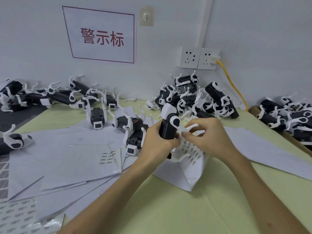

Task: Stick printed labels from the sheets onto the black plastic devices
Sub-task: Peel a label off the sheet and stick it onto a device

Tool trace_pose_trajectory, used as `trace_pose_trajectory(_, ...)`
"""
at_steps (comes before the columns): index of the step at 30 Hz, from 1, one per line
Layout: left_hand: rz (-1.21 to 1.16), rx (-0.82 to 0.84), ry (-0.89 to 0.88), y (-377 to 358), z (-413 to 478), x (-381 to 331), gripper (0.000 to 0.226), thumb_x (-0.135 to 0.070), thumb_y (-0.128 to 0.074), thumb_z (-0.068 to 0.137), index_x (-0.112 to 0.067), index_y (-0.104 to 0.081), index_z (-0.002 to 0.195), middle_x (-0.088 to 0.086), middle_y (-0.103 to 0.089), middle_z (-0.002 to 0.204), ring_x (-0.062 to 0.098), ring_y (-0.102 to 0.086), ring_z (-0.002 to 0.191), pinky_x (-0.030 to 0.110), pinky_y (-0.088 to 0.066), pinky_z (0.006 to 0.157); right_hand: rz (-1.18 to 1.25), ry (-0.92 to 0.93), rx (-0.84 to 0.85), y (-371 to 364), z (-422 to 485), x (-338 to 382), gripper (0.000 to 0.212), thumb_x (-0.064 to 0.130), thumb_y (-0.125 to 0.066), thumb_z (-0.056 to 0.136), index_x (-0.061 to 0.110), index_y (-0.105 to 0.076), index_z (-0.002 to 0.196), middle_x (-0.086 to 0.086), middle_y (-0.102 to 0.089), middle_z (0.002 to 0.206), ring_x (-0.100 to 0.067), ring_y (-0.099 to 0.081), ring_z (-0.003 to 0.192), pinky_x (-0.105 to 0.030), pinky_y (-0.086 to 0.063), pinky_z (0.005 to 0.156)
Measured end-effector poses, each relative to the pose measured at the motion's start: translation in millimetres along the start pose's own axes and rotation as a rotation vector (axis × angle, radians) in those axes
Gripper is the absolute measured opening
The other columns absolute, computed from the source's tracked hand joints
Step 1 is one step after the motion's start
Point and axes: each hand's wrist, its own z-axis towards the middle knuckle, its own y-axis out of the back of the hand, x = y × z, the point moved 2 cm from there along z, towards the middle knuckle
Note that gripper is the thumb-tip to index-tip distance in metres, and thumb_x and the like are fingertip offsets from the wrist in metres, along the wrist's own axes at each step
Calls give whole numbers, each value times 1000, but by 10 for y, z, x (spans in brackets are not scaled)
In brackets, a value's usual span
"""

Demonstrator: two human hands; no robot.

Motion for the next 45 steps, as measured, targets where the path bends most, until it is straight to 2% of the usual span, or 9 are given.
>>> trace_pose_trajectory(4, 11, 1, 5, 4, 2, -21, 20, -6, -74, 69, -11, -62, 85, 11, -70, 86, 10, -57, 60, 21, -44, 43, -3, -45, -49, 17, 35, -24, 34, 0, -74, 83, 33, -71, 73, 15, -72, 74, -1, -70, 71, -17, -54, 64)
trace_pose_trajectory(9, 4, -34, 20, 55, 49, 0, 20, 2, -74, 78, -14, -63, 85, 3, -72, 86, 3, -54, 54, 18, -43, 44, 133, -85, -147, 86, 68, -84, 15, 4, -72, 90, 18, -76, 87, 3, -75, 71, -16, -72, 68, -26, -58, 71)
trace_pose_trajectory(16, -177, 67, 33, 121, 71, -96, 24, -13, -73, 68, -3, -68, 89, 4, -79, 98, 19, -69, 84, 31, -53, 74, 416, -74, -99, 85, 64, -23, 16, -3, -72, 88, 8, -75, 100, -9, -77, 82, -24, -76, 77, -25, -59, 75)
trace_pose_trajectory(20, -254, 122, 20, 137, 47, -154, 12, -17, -78, 58, -27, -75, 65, 12, -78, 104, 20, -70, 83, 33, -52, 73, 462, -54, -51, 86, 44, 15, 24, -5, -72, 87, 11, -73, 105, -8, -77, 85, -27, -76, 82, -29, -60, 79)
trace_pose_trajectory(27, -250, 122, -13, 130, 54, -159, 23, -10, -71, 74, -31, -74, 66, 11, -78, 103, 19, -70, 80, 34, -51, 77, 413, -41, -6, 65, 45, 32, 33, -14, -70, 85, 11, -73, 106, -10, -73, 83, -23, -72, 80, -35, -60, 82)
trace_pose_trajectory(31, -222, 131, -3, 131, 54, -141, 17, -11, -71, 76, -27, -75, 71, 12, -77, 106, 20, -71, 82, 40, -49, 81, 368, -40, 0, 64, 44, 45, 34, -16, -70, 83, 9, -73, 106, -12, -72, 82, -18, -71, 78, -23, -56, 75)
trace_pose_trajectory(33, -230, 134, 22, 130, 61, -112, 10, -10, -73, 75, -13, -75, 84, 12, -77, 107, 21, -71, 82, 43, -49, 81, 366, -37, -4, 63, 46, 42, 34, -16, -69, 83, 9, -73, 106, -12, -71, 81, -17, -70, 78, -22, -55, 73)
trace_pose_trajectory(36, -206, 132, 38, 120, 72, -91, 34, -12, -72, 74, 3, -69, 104, 6, -78, 108, 19, -71, 81, 36, -49, 75, 354, -35, -18, 56, 49, 35, 34, -15, -69, 83, 12, -74, 104, -12, -70, 82, -17, -70, 80, -23, -55, 74)
trace_pose_trajectory(45, -220, 98, 43, 107, 69, -75, 37, -15, -76, 71, -4, -73, 106, 14, -76, 107, 23, -70, 80, 40, -47, 77, 351, -72, -19, 4, 60, -7, 21, 13, -73, 92, 28, -73, 106, 2, -76, 106, -22, -74, 93, -33, -59, 85)
